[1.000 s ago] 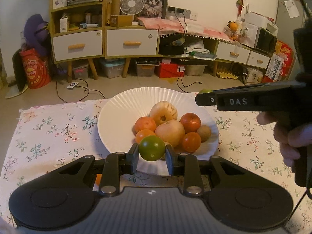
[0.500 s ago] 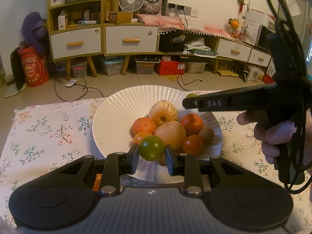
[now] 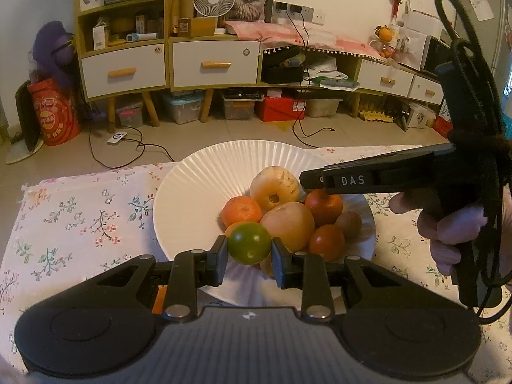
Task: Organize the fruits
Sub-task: 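Lift both green tomatoes and carry them over the white plate, then lower both green tomatoes onto the plate and open both tools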
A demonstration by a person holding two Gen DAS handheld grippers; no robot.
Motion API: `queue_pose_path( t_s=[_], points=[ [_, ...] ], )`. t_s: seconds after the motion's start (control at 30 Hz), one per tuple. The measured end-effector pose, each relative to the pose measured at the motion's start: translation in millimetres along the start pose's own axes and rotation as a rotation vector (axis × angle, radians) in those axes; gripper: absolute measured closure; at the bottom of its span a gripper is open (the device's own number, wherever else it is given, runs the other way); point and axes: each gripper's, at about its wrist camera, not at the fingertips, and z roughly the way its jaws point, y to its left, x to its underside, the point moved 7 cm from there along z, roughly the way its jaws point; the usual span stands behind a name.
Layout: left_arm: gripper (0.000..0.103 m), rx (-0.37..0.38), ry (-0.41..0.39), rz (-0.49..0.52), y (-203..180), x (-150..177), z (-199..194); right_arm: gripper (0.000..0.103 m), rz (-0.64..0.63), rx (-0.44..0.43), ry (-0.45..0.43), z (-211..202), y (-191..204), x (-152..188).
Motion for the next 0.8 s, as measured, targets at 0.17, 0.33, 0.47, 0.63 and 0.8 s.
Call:
queue_pose_path(
  t_s=[0.17,0.33,0.47,0.63,0.8],
  points=[
    [0.091,-0.002,-0.003,0.003,1.3,-2.8,1.4,0.075,0.004,-0.009,0.003,-0.7,1.0,-0.3],
    [0.091,-0.012,-0.011,0.014,4.3,-10.8,7.0,0.063,0.029,-0.015,-0.004,-6.7,-2.3,-3.9],
    [0.091,-0.028,-0.021,0.032,6.7,-20.0,15.0,0.058,0.026,-0.007,-0.014,-11.4,-3.7,-6.4],
    [0.091,-0.054,-0.016,0.040,11.2,-34.1,32.7,0.055,0.006,0.001,-0.021,-11.5,-3.0,-6.4],
    [0.091,-0.046,-0.009,0.000,18.3,-45.0,46.4,0.053,0.006,0.001,-0.026,-10.2,-4.2,-7.1]
  ],
)
